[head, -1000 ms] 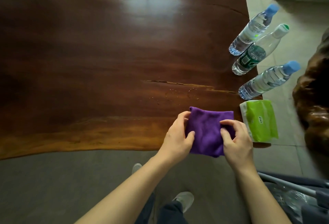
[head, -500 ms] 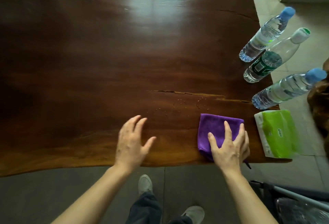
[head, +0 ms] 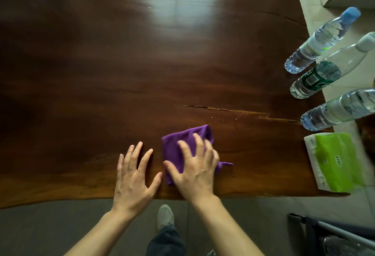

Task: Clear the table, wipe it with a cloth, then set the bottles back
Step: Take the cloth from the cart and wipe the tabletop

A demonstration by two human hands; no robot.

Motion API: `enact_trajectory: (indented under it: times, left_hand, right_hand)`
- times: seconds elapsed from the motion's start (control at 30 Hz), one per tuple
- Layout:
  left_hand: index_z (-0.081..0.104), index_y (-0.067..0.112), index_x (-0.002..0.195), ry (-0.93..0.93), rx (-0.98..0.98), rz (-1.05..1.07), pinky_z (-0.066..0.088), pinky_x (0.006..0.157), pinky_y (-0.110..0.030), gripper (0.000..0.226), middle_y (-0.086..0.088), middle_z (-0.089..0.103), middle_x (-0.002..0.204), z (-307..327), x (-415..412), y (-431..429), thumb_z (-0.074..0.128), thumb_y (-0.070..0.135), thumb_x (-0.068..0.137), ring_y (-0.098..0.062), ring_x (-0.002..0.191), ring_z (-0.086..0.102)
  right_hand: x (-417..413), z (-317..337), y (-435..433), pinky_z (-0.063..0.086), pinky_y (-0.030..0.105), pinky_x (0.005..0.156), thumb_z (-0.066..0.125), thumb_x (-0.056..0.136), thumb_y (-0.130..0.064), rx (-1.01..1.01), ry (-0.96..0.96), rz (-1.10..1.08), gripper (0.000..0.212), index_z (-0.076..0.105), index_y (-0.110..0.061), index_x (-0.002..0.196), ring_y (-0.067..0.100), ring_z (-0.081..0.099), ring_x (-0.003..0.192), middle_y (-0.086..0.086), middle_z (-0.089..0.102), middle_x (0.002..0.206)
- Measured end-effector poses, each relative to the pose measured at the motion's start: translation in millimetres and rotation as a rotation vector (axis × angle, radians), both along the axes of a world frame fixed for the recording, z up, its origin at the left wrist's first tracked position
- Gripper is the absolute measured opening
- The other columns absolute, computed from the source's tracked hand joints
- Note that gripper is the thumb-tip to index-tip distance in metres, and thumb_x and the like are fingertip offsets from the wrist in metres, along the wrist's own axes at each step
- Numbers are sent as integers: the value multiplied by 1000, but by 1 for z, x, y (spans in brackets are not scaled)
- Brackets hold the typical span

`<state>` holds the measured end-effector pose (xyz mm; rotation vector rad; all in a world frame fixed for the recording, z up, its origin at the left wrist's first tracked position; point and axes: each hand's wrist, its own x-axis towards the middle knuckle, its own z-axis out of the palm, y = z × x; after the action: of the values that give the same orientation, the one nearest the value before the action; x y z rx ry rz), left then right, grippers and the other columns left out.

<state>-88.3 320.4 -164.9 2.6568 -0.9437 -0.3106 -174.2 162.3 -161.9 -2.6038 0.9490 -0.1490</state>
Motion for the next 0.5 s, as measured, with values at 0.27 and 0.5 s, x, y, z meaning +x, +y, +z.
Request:
enact_trajectory:
  times: [0.27, 0.5]
  left_hand:
    - [49, 16, 144, -102, 13, 15, 18, 122, -56, 68, -12, 32, 161, -11, -3, -1, 44, 49, 85, -30, 152, 23]
    - [50, 15, 142, -156, 53, 9, 18, 122, -56, 68, -13, 33, 160, -16, -3, -2, 44, 52, 86, -32, 151, 24]
  right_hand:
    - [-28, -9, -11, 37, 55, 105, 59, 86, -54, -56, -17, 133, 44, 59, -32, 124, 33, 43, 131, 7, 49, 145]
    - [-84, -14, -100, 35, 55, 104, 57, 85, -51, -90, 12, -285, 46, 59, -24, 122, 37, 42, 129, 11, 48, 143]
